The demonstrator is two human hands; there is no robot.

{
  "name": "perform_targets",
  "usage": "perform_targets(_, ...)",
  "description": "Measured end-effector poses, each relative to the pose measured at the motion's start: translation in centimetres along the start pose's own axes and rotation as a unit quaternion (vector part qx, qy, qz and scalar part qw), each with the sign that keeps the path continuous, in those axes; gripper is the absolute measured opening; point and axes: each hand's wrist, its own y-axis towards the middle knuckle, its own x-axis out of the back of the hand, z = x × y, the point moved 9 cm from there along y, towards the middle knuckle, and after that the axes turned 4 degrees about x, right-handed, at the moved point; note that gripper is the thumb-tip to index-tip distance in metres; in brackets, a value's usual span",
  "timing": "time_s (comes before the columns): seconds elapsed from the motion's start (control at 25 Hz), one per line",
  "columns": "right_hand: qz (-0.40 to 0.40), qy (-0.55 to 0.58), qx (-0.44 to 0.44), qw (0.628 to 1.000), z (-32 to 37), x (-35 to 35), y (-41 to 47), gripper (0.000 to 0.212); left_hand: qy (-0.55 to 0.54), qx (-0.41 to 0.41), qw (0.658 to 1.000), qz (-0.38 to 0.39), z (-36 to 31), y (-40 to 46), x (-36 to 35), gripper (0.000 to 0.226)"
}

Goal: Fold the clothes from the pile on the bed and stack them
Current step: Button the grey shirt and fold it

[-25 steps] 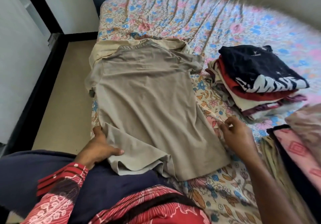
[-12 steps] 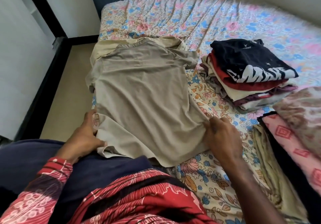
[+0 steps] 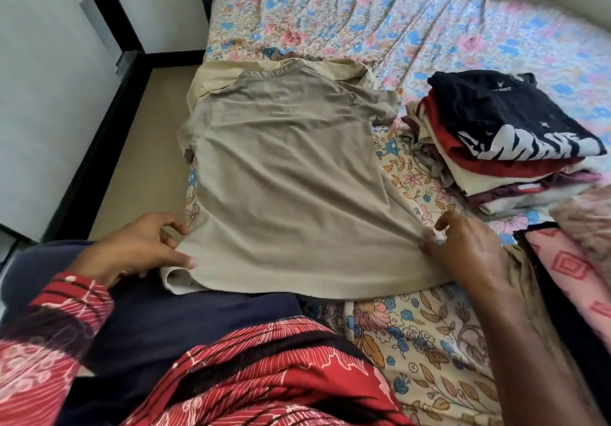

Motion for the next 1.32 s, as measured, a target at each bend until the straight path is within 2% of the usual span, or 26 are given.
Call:
perform_targets(0.12,-0.035,-0.002,0.078,0.996,4.9,0.3,0.4,0.043,0.026,-0.005,0.999,-0.034,-1.4,3.3,-0.9,0.045)
perform_targets(0.24,-0.033,0.052,0.18,0.982,13.2,-0.7,1.3,0.031,-0.075,0.036,0.995,-0.061,-0.8,6.5,-2.4,0.047)
perform_targets(0.36,-0.017,0.062,0.307,0.95,24.1,-1.7,2.9,0.025,-0.154,0.064,0.982,-0.083,0.6,7.8,-2.4,0.043)
perform_targets(0.52,0.013,0.003,0.442,0.897,38.2,-4.2,5.3,0.02,-0.139,0.085,0.982,-0.097,1.9,8.5,-1.8,0.044)
perform_targets(0.72,0.024,-0.083,0.542,0.836,52.1,-8.5,6.7,0.026,-0.193,0.083,0.977,-0.043,3.1,10.4,-2.2,0.033)
perform_targets(0.84,0.058,-0.141,0.536,0.83,56.6,-13.0,7.5,0.053,-0.187,0.068,0.979,-0.036,3.0,10.9,-2.5,0.023)
perform_targets(0.96,0.087,-0.187,0.471,0.857,58.4,-17.0,9.5,0.073,-0.16,0.043,0.984,-0.067,3.0,10.7,-2.5,0.023)
perform_targets(1.04,0.071,-0.187,0.431,0.88,58.8,-17.9,10.5,0.067,-0.146,0.023,0.987,-0.066,2.6,10.0,-2.6,0.024)
perform_targets(1.12,0.029,-0.165,0.427,0.888,59.2,-17.2,10.7,0.053,-0.054,0.001,0.998,-0.045,1.8,8.9,-3.5,0.063)
perform_targets(1.16,0.016,-0.129,0.431,0.893,59.3,-16.5,10.9,0.046,-0.011,-0.013,0.999,-0.044,1.1,8.4,-3.8,0.078)
perform_targets(1.2,0.019,-0.055,0.426,0.903,59.1,-15.6,11.2,0.039,0.004,-0.031,0.998,-0.054,0.3,8.0,-3.7,0.082)
perform_targets(1.28,0.054,0.172,0.385,0.905,58.0,-13.1,12.9,0.034,-0.051,-0.077,0.994,-0.064,-1.5,7.0,-3.0,0.07)
perform_targets(1.32,0.069,0.281,0.358,0.888,57.1,-11.7,13.9,0.035,-0.092,-0.102,0.989,-0.056,-2.4,6.6,-2.7,0.066)
